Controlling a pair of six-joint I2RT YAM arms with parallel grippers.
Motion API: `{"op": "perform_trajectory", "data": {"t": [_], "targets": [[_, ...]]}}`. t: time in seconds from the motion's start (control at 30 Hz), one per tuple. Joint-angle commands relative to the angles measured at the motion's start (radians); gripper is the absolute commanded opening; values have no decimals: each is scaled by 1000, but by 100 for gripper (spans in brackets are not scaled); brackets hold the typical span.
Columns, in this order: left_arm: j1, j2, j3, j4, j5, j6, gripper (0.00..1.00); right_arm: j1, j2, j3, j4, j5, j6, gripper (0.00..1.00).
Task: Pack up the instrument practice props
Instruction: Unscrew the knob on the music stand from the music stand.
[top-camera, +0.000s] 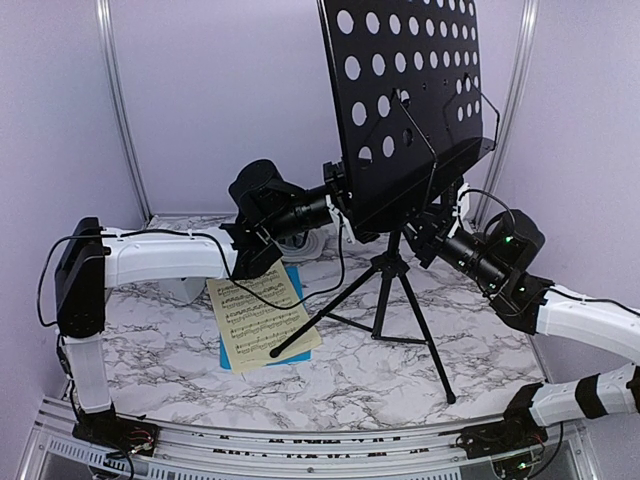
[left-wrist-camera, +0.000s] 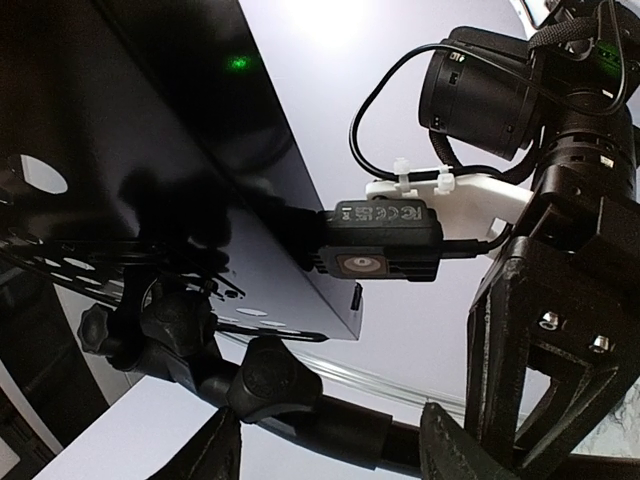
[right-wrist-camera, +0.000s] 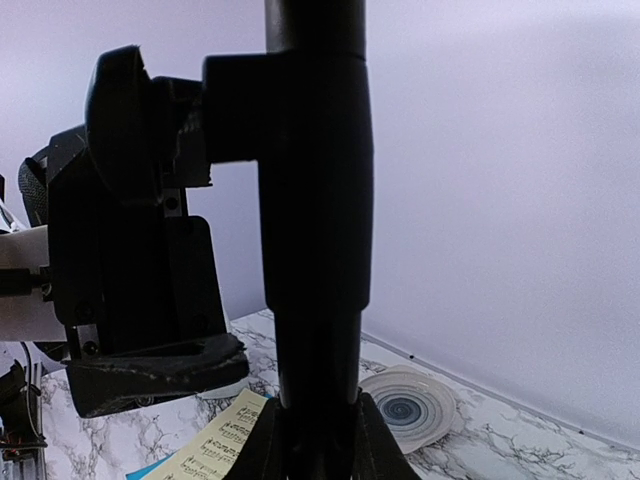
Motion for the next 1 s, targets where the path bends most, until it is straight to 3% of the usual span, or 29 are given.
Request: {"op": "perform_trajectory", "data": {"t": [0.0,0.2,0.5,0.8,0.97], "targets": [[3,-30,46,-91,42,42,61,8,-33,61,49,-25,-9,9],[4,-22,86,-128,54,50,53,8,-34,63,47,-25,-12,9],[2,-16,87,-116,51,39,26,8,-32,54,48,-20,-12,9],[-40,52,42,120,-69,-68,4,8,-21,43,58,-16,-9,9],[-92,114,46,239,-170,-118,3,8,-18,43,59,-15,-5,8]]}}
